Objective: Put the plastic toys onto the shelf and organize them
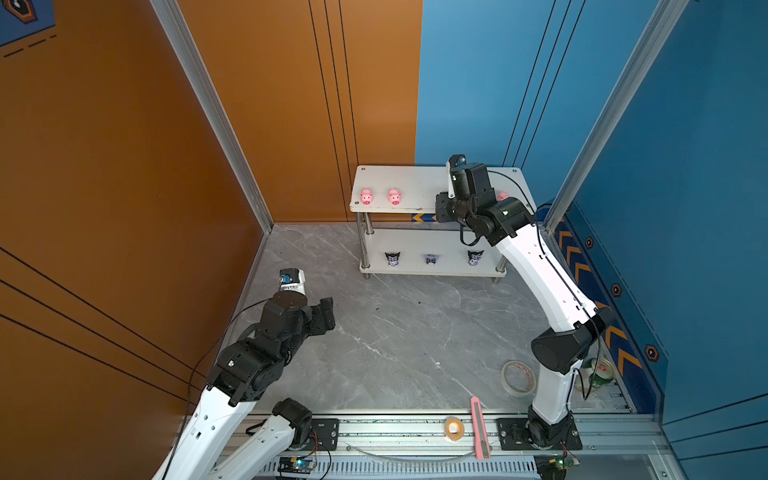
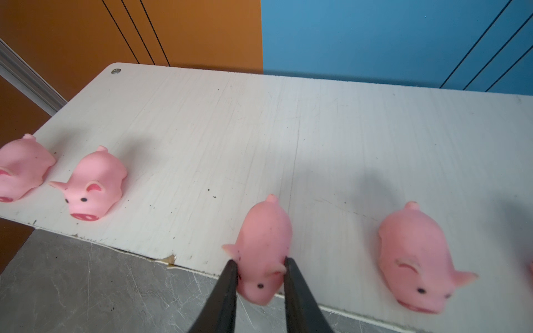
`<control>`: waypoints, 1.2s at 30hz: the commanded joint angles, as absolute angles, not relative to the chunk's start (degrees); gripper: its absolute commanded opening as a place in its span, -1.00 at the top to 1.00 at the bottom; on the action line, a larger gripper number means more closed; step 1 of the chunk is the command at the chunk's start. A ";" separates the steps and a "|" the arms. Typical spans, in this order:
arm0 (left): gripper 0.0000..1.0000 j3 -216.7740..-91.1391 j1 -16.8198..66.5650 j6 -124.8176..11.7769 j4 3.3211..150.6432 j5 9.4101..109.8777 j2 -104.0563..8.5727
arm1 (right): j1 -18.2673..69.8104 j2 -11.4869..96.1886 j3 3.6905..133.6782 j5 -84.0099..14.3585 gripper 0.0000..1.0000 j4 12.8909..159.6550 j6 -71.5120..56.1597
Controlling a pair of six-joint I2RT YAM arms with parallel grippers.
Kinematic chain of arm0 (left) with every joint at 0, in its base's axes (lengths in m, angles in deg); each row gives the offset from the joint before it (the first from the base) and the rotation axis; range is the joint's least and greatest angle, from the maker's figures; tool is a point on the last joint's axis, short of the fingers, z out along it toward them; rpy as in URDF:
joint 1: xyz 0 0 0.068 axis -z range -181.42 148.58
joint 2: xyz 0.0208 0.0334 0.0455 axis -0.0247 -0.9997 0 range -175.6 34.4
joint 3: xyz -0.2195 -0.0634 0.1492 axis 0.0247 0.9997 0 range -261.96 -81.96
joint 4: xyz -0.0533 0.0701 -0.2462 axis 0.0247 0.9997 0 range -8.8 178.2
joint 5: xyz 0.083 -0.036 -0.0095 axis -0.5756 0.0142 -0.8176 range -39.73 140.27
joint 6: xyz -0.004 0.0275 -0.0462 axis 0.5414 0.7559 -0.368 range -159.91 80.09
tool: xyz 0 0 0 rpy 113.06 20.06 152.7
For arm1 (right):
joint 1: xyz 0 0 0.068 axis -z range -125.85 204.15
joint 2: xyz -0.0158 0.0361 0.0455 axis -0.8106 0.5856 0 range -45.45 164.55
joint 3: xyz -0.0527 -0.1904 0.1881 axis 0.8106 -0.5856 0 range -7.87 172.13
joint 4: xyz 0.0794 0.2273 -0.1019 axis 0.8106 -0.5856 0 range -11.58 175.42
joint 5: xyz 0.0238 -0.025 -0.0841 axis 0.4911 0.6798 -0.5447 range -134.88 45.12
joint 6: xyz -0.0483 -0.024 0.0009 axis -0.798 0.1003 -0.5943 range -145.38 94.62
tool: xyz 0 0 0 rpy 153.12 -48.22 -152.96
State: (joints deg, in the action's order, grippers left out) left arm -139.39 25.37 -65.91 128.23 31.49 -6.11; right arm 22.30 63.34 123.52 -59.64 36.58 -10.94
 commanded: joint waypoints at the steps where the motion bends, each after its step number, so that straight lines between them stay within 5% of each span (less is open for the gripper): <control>1: -0.70 -139.30 24.55 -65.67 128.94 32.72 -6.28 | 22.61 64.11 123.35 -59.47 0.42 37.26 -9.93; 17: -0.70 -139.56 24.28 -65.67 128.92 32.93 -6.56 | 22.98 65.29 122.56 -58.38 0.38 37.50 -9.20; 36: -0.70 -139.70 23.98 -65.73 128.93 33.09 -6.54 | 23.40 64.66 122.49 -57.62 0.05 37.90 -9.36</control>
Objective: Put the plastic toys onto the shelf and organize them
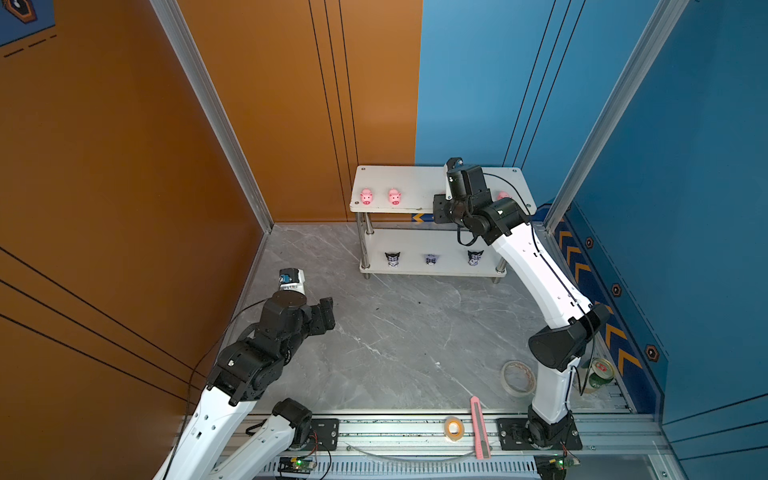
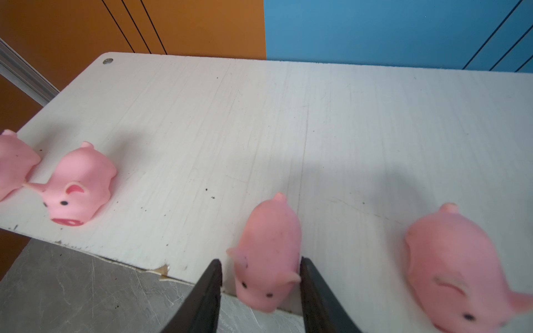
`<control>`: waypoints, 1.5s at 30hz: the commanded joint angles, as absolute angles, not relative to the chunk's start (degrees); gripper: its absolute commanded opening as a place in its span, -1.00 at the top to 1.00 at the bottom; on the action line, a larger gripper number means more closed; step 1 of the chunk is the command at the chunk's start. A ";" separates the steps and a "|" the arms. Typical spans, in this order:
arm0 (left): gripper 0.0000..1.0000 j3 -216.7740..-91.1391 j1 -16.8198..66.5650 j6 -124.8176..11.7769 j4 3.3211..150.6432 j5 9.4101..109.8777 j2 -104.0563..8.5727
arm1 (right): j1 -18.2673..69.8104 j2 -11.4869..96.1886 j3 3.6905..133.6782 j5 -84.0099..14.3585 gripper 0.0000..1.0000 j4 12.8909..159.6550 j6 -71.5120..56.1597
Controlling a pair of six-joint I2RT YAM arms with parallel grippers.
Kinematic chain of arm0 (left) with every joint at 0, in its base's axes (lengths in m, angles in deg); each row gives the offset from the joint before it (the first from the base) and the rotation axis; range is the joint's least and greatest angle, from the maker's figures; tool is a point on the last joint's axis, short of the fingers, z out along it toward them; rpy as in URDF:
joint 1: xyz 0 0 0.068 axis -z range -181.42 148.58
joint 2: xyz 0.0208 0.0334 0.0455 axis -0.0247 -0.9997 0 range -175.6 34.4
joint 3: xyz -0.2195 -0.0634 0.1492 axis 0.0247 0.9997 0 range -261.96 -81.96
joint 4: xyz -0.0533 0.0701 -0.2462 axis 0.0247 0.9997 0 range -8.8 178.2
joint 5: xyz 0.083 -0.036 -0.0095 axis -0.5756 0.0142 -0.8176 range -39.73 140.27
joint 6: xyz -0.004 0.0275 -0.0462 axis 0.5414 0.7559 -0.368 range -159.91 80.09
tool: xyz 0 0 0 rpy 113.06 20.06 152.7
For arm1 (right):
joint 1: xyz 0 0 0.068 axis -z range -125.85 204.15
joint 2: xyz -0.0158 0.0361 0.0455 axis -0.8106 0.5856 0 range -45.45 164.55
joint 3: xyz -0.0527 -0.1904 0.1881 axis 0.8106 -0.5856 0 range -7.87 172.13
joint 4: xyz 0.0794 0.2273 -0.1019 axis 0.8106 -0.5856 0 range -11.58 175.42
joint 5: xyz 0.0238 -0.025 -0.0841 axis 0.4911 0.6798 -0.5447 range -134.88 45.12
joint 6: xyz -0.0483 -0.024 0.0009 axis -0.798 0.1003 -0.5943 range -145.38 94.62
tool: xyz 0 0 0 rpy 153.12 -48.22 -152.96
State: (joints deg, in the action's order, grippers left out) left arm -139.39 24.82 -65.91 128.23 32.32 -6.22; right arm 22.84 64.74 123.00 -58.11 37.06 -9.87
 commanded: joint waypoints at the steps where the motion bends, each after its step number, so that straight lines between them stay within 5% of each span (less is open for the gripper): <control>1: -0.70 -139.70 23.93 -65.75 128.86 33.21 -6.62 | 23.48 64.38 122.46 -57.61 0.02 37.79 -9.39; 8: -0.71 -139.89 23.98 -65.75 128.95 33.30 -6.32 | 23.48 61.59 120.87 -56.91 -0.16 37.89 -10.22; 23: -0.70 -140.05 23.80 -65.93 128.93 33.61 -6.03 | 23.31 54.12 112.52 -54.42 -0.14 40.50 -10.15; 26: -0.71 -140.12 23.81 -65.93 128.94 33.61 -6.03 | 23.30 53.70 111.85 -53.75 0.02 40.60 -10.08; 30: -0.70 -140.31 23.64 -65.86 128.97 33.71 -6.03 | 23.39 53.81 111.71 -52.65 0.62 40.73 -9.90; 35: -0.71 -140.58 23.57 -65.90 128.97 33.68 -6.33 | 23.70 54.73 112.32 -51.52 0.96 40.69 -9.62; 45: -0.71 -140.62 23.48 -65.67 129.01 33.51 -6.73 | 24.89 57.37 114.30 -50.00 1.00 40.69 -8.72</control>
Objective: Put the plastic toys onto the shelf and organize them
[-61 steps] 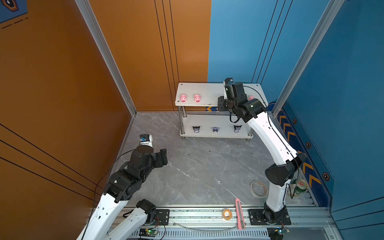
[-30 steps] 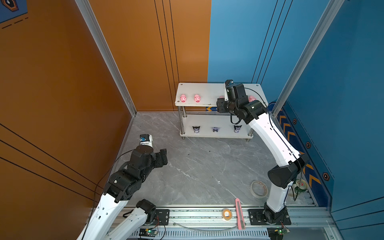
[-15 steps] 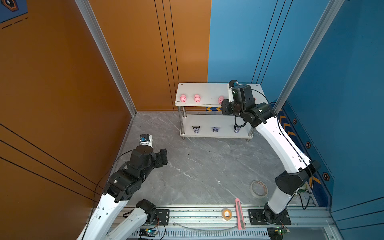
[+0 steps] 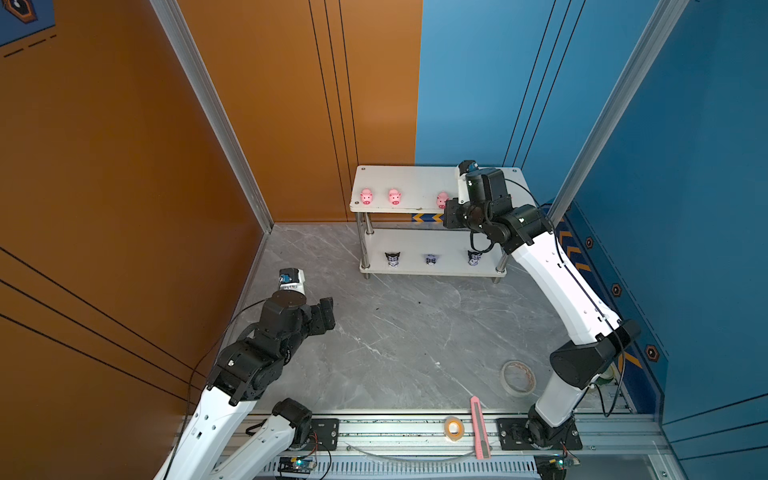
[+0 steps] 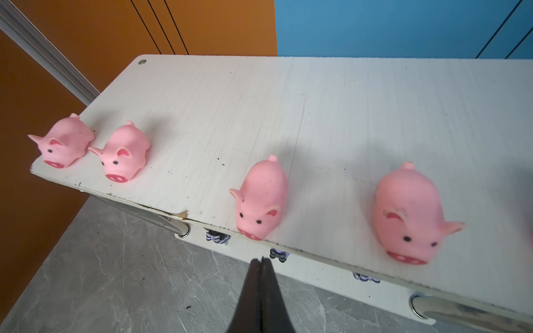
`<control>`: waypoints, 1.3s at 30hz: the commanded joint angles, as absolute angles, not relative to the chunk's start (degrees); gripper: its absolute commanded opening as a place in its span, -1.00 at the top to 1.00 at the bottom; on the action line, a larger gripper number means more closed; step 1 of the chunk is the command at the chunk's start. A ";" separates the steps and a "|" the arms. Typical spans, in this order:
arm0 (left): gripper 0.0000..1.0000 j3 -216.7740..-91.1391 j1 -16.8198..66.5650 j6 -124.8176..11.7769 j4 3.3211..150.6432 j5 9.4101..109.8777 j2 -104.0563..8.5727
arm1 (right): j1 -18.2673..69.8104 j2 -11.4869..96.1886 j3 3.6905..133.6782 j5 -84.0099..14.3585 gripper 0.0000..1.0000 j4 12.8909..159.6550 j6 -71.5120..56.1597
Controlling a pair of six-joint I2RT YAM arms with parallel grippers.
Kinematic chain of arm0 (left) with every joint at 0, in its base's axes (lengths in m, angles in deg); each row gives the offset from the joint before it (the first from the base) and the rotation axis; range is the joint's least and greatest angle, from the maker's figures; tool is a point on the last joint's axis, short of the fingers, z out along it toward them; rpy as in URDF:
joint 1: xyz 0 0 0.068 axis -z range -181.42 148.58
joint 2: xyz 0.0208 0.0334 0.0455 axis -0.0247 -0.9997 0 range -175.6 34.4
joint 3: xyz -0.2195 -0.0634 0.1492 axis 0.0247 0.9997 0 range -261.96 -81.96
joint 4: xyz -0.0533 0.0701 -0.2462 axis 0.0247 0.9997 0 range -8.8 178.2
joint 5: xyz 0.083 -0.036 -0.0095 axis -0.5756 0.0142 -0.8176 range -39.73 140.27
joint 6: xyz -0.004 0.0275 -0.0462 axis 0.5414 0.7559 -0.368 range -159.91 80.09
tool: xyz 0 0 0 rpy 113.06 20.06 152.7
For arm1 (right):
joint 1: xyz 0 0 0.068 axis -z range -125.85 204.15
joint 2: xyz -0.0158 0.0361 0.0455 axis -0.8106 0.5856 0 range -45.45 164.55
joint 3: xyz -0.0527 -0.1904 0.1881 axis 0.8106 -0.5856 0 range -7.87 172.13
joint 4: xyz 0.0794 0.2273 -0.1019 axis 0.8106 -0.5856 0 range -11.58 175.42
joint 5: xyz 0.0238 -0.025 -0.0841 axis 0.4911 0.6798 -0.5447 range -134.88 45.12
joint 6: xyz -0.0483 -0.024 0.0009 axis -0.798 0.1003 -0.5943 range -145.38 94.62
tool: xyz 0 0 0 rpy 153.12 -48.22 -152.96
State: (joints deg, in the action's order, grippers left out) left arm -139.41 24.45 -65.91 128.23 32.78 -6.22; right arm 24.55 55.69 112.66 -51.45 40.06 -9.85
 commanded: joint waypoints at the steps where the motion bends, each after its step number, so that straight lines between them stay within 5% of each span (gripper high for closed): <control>1: -0.70 -140.61 23.46 -65.58 129.00 33.46 -6.78 | 24.97 57.55 114.46 -49.82 1.00 40.73 -8.71; 27: -0.70 -140.62 23.10 -65.55 128.97 33.68 -7.15 | 25.60 57.71 113.92 -48.56 1.00 41.13 -7.97; 39: -0.55 -150.86 25.00 -65.49 125.96 38.60 -15.74 | 25.39 39.96 96.05 -51.35 0.98 46.12 -8.41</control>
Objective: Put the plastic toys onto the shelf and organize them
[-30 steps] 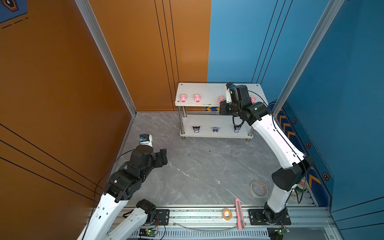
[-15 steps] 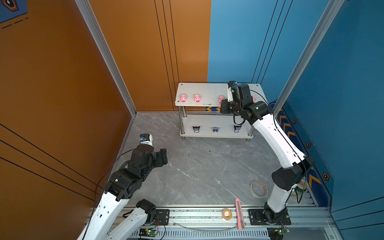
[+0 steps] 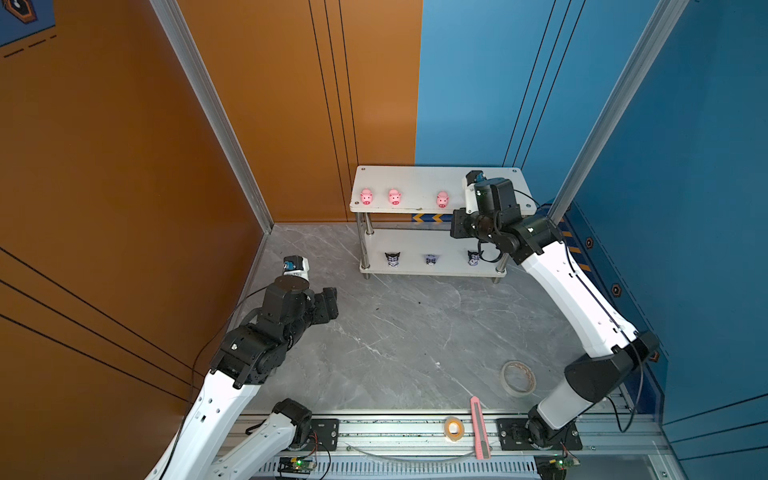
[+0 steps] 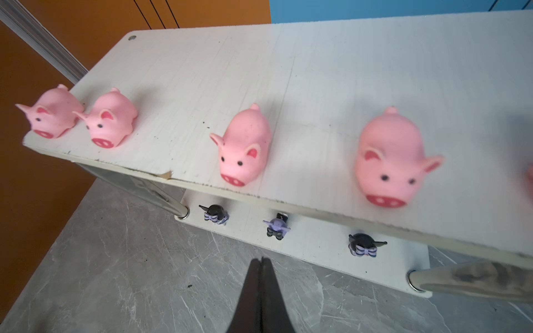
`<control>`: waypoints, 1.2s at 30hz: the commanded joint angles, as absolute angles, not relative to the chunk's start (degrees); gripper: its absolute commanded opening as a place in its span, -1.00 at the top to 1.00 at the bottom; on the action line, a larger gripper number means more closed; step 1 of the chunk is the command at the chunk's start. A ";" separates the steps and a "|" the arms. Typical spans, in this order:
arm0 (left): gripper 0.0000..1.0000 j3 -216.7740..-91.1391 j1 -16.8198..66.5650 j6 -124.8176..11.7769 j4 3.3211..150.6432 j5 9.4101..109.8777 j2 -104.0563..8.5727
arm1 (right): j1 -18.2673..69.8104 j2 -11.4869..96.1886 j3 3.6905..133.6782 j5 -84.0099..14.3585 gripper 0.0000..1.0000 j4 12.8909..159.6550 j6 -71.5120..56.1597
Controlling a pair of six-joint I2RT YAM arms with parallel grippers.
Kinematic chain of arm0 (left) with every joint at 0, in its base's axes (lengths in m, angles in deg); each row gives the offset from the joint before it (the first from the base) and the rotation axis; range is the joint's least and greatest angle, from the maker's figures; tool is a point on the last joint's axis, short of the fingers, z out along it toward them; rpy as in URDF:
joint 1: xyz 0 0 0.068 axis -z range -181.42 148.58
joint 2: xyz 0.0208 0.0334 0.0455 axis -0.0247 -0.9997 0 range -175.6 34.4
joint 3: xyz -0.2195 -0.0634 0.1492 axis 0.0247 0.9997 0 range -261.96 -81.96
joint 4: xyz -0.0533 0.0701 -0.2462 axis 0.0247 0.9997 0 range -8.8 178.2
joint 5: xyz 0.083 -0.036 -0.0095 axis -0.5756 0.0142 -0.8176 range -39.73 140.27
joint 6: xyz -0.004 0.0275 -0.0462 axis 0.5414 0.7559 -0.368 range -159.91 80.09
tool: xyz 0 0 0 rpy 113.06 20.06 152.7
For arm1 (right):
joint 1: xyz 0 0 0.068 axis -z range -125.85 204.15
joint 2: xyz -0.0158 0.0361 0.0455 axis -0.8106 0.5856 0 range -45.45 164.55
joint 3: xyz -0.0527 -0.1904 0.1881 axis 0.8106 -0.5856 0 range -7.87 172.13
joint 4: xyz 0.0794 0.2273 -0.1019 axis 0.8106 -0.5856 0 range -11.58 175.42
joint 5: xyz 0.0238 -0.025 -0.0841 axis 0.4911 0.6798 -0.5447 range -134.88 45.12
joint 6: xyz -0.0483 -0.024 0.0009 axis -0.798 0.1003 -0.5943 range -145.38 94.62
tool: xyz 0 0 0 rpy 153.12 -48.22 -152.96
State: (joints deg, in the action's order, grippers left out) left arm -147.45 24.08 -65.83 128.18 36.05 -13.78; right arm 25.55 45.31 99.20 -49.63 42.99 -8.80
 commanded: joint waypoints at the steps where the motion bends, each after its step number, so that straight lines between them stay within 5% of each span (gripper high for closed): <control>1: -0.52 -152.39 26.26 -65.40 125.09 38.40 -17.30 | 25.33 38.17 93.25 -51.50 0.97 46.59 -8.41; 11: -0.37 -174.54 45.35 -58.36 122.90 21.60 -41.65 | 24.97 22.94 73.30 -53.60 0.88 50.59 -9.13; 14: -0.22 -182.51 45.77 -57.20 123.04 20.26 -49.11 | 25.15 19.22 68.95 -54.17 0.87 51.32 -9.22; 29: -0.25 -217.01 44.18 -54.88 127.79 6.74 -74.78 | 26.53 12.04 61.57 -51.23 0.76 53.24 -8.98; 36: -0.21 -219.11 38.25 -60.69 128.94 15.89 -77.62 | 26.99 11.24 61.24 -50.20 0.72 53.08 -8.73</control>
